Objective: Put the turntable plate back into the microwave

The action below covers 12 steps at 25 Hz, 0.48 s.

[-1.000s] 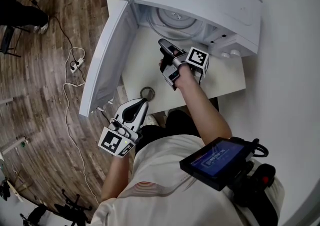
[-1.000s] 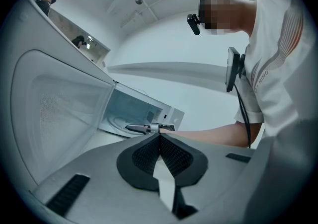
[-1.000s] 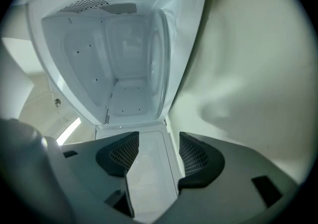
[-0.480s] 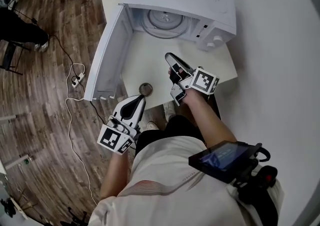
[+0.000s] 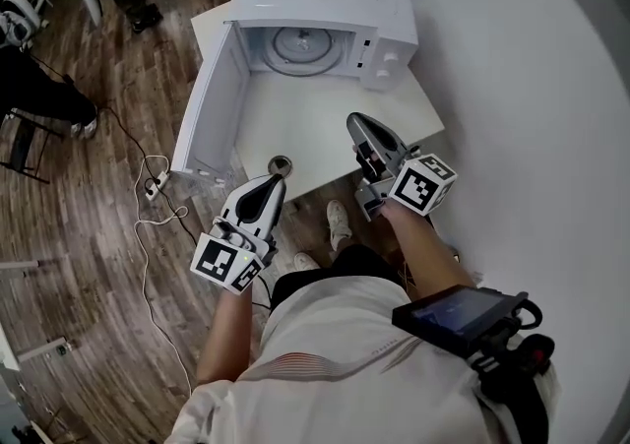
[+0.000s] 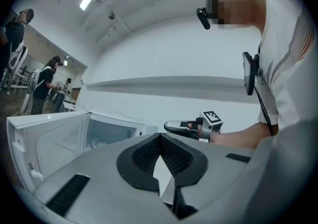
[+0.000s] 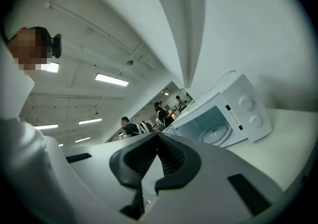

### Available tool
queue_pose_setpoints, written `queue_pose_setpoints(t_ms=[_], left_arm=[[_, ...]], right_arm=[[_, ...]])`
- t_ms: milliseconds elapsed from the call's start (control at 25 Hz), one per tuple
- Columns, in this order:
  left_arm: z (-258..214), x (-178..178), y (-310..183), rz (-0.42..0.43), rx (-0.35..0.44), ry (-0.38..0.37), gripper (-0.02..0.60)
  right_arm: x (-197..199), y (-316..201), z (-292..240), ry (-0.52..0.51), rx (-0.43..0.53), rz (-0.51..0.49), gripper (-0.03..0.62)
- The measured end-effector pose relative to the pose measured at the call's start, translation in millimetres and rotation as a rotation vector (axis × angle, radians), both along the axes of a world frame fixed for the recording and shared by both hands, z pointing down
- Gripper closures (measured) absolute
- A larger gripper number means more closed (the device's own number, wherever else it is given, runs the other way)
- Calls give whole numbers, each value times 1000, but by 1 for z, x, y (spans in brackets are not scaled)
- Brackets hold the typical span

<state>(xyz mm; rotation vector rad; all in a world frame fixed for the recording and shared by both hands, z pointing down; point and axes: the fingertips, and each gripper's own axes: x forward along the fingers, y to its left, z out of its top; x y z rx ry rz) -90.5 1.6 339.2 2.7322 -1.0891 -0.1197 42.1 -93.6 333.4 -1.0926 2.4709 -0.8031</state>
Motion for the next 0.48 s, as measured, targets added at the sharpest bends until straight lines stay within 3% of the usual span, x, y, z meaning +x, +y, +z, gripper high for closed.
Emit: queue_pose_setpoints(t_ms=[320,480], left_arm=[[-31,13,17,-14,7,2,572],[-41,19,21,-35,7,-4,572]], right_arm=[[8,58,-54,230,203,-42,589],[15,72,-62,286,235,-58,589]])
